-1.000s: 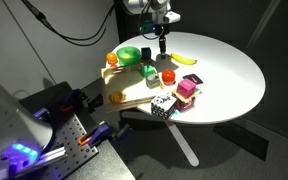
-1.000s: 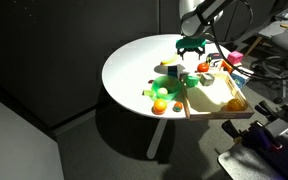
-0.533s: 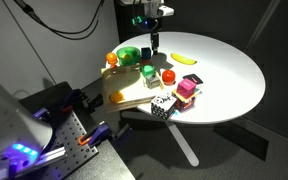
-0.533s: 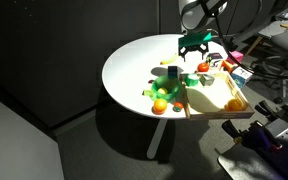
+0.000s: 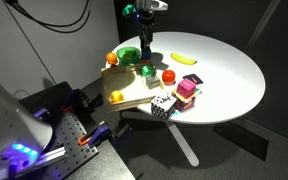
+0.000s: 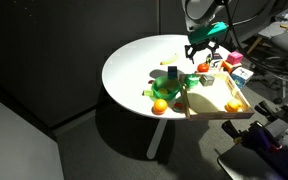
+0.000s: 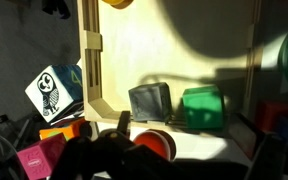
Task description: Put the banana on the table
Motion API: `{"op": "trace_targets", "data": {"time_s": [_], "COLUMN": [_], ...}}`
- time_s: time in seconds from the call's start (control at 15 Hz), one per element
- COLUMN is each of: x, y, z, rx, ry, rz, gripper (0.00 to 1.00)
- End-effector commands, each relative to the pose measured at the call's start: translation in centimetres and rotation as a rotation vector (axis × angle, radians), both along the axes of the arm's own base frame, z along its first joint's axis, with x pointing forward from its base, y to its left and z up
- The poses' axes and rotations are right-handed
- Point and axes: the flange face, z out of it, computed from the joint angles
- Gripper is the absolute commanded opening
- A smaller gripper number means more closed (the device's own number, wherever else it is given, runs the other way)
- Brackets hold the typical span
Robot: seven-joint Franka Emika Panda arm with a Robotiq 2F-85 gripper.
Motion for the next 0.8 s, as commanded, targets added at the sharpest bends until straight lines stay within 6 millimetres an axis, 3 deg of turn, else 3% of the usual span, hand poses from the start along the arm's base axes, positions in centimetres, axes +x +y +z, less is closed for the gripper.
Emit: {"op": "trace_targets", "data": {"time_s": [0.0,0.73], "x": [-2.5,-7.4], "y": [0.0,1.1], "z": [2.0,7.3], "rx": [0.016,0.088], "ry": [0.054,0.014], "rz": [0.104,0.301], "gripper": [1.0,1.0]}}
